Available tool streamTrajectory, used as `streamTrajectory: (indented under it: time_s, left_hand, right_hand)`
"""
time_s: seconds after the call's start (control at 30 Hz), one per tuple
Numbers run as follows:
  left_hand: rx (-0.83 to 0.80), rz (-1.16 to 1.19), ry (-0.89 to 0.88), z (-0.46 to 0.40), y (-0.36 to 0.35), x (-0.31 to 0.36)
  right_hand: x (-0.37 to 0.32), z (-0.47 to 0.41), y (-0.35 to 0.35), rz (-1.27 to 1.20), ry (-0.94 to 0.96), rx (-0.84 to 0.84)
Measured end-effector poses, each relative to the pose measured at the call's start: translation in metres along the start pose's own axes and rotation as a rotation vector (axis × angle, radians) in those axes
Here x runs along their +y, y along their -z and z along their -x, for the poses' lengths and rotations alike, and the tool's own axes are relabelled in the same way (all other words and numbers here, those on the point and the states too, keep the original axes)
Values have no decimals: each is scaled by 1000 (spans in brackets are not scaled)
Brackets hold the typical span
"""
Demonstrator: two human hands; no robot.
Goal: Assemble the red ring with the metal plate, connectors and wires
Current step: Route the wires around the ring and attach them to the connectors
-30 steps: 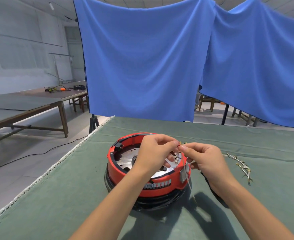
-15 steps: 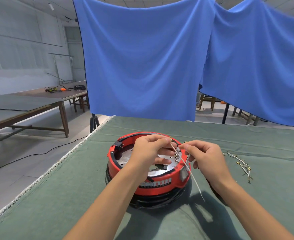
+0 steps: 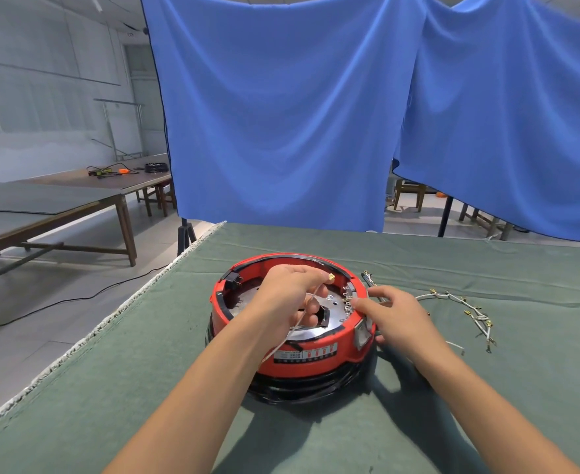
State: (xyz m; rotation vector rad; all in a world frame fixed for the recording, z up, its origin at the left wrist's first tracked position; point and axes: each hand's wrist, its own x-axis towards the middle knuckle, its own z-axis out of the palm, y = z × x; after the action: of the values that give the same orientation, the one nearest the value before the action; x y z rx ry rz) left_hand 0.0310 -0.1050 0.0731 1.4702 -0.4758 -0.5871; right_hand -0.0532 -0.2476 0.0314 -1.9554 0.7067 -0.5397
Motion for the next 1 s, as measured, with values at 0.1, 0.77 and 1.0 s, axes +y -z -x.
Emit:
streamTrajectory:
  time_s: [0.1, 0.77, 1.0]
  left_hand:
    - [-35, -193, -51, -5, 0, 5]
    - [-150, -537, 222, -31, -7, -11]
    - [-109, -408, 262, -39, -8, -17]
  right_hand:
    - [0, -3, 2, 63, 48, -12]
    - [4, -12, 4, 98, 103, -97]
    - [4, -8, 5, 10, 212, -113]
